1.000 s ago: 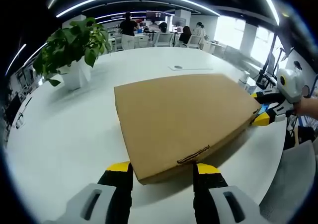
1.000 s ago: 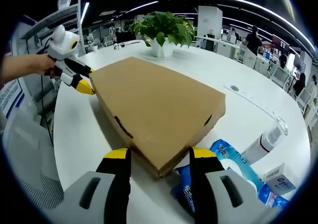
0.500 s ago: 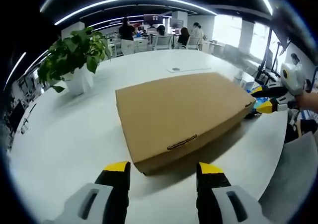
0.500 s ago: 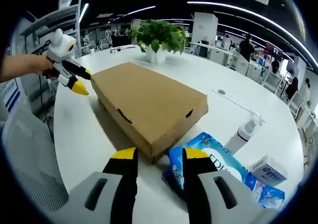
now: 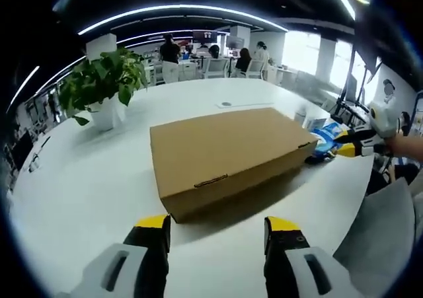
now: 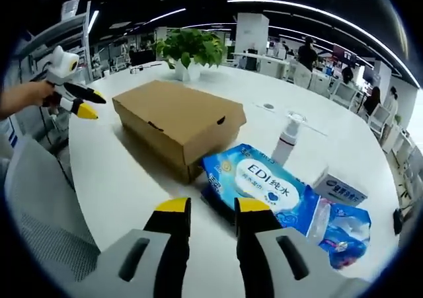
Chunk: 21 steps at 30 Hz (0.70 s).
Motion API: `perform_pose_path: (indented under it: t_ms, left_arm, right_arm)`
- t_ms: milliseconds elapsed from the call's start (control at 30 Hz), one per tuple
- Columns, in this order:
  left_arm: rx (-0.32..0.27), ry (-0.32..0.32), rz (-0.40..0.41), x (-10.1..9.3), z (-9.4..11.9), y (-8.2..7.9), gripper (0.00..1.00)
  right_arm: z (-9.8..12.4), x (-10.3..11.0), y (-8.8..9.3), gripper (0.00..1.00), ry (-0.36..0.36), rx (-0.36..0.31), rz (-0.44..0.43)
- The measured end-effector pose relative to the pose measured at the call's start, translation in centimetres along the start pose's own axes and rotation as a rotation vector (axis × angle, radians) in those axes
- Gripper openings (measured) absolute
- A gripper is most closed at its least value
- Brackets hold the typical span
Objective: Operate the shoe box by opening the lid, removing the specified soft item, and placing it in the target area until the item is outside and the box remains undamaged.
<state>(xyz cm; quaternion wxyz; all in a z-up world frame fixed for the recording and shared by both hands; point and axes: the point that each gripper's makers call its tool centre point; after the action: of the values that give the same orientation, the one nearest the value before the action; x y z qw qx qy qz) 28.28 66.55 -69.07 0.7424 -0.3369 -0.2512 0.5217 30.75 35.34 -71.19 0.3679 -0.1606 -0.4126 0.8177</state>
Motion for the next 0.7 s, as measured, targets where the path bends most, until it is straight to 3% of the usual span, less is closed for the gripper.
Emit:
perform_pose_path:
  t_ms: [433, 700]
  left_arm:
    - [-0.025, 0.000, 0.026, -1.2, 2.1, 1.0, 0.58]
    - [-0.013, 0.001, 0.025, -1.7, 2.8, 2.1, 0.58]
  right_arm:
    - [2.0, -3.5, 4.6, 0.14, 0.110, 0.069, -0.099]
    - [2.2, -5.5, 7.2, 0.16, 0.152, 0.127, -0.135]
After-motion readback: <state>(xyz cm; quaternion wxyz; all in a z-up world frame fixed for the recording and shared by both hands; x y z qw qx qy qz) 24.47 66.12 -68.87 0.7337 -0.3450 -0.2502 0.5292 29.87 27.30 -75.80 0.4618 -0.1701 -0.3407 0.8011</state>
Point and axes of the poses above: the point that each gripper's makers call its tool centre point, and the gripper's own axes: z roughly backward along the fingers, x roughly to its left, y roughly out of its underside, and after that the axes turned 7 degrees about -y, right-handed
